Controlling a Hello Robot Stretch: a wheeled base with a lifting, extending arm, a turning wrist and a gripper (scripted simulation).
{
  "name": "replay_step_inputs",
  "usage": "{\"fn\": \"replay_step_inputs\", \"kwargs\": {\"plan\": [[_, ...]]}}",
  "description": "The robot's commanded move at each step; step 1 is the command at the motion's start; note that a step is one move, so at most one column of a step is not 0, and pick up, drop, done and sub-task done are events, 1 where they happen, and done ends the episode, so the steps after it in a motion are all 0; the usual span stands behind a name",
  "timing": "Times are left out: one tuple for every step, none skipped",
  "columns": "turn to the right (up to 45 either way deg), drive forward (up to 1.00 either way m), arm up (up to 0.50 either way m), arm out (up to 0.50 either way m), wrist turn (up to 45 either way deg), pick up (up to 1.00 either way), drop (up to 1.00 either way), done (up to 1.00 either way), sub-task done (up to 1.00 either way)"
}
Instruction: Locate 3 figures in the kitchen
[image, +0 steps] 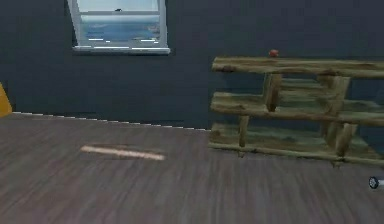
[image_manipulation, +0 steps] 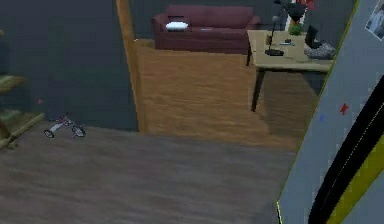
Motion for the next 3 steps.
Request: {"fn": "replay_step_inputs", "kwargs": {"plan": [[0.0, 0.05, 0.0, 0.0, 0.0, 0.0, 0.0, 0.0, 0.0], [-33.0, 0.0, 0.0, 0.0, 0.0, 0.0, 0.0, 0.0, 0.0], [0.0, 0.7, 0.0, 0.0, 0.0, 0.0, 0.0, 0.0, 0.0]]}}
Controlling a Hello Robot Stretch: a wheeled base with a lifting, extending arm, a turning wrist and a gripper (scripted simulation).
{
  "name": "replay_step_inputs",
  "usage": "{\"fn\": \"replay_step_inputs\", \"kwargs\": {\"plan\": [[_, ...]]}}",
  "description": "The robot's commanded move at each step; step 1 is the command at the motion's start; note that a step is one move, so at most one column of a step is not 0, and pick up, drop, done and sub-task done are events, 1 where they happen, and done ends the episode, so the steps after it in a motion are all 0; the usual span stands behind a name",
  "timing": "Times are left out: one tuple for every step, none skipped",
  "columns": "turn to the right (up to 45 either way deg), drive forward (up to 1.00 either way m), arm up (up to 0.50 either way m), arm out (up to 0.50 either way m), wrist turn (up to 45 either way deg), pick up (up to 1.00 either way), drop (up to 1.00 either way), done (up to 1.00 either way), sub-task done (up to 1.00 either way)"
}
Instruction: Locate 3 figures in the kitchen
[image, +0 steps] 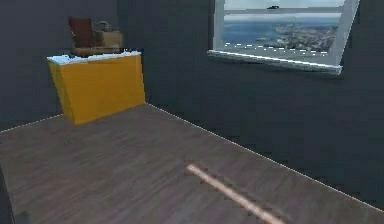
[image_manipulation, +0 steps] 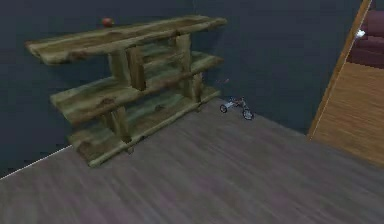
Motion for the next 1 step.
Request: {"fn": "replay_step_inputs", "kwargs": {"plan": [[-45.0, 0.0, 0.0, 0.0, 0.0, 0.0, 0.0, 0.0, 0.0]]}}
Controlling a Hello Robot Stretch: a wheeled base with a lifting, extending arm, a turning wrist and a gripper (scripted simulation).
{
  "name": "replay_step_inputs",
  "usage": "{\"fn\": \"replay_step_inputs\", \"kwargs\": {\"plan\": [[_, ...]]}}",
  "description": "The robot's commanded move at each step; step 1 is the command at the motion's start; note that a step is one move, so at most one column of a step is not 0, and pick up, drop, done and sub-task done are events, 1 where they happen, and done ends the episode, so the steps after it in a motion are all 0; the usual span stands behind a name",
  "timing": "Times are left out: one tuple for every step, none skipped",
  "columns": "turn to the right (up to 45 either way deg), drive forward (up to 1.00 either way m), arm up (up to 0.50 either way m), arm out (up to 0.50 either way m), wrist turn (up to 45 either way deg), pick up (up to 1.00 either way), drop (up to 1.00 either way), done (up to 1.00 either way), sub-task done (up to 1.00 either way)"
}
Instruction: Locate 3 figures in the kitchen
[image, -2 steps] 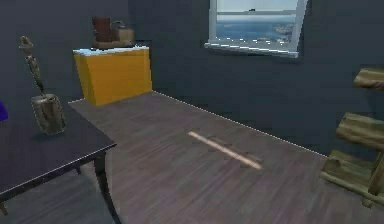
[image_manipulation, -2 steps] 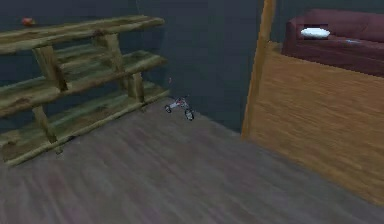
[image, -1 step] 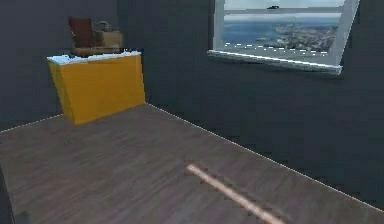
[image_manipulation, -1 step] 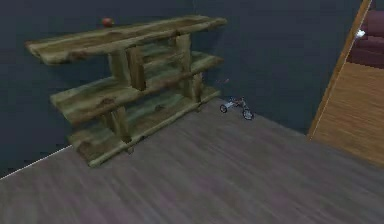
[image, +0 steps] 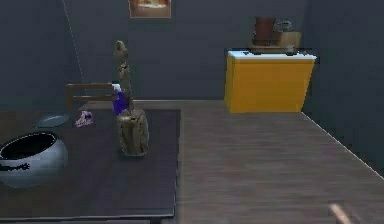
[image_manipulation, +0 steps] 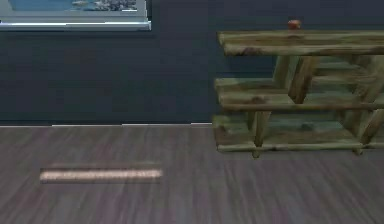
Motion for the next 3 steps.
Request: {"fn": "replay_step_inputs", "kwargs": {"plan": [[-15.0, 0.0, 0.0, 0.0, 0.0, 0.0, 0.0, 0.0, 0.0], [0.0, 0.0, 0.0, 0.0, 0.0, 0.0, 0.0, 0.0, 1.0], [-45.0, 0.0, 0.0, 0.0, 0.0, 0.0, 0.0, 0.0, 0.0]]}}
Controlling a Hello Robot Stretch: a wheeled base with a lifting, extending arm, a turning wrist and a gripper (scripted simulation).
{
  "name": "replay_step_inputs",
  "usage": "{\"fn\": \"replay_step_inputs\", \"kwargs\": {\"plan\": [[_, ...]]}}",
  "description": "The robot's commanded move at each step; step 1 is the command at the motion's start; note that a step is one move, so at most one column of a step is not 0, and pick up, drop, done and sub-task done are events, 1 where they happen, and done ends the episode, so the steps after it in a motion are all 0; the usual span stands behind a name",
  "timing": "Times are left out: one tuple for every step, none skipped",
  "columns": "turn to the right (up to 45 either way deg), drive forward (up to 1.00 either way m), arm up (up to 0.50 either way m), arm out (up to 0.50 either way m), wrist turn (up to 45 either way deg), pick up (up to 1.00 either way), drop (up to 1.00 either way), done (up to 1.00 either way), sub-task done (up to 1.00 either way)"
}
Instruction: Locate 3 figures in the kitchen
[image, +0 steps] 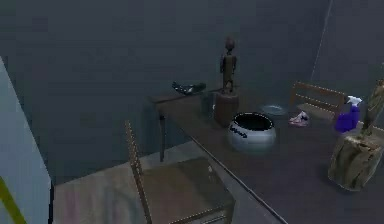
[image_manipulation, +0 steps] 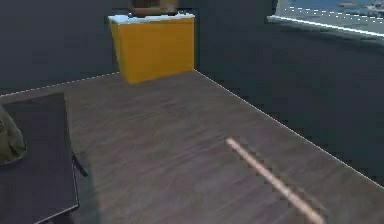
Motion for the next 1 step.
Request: {"fn": "replay_step_inputs", "kwargs": {"plan": [[-45.0, 0.0, 0.0, 0.0, 0.0, 0.0, 0.0, 0.0, 0.0]]}}
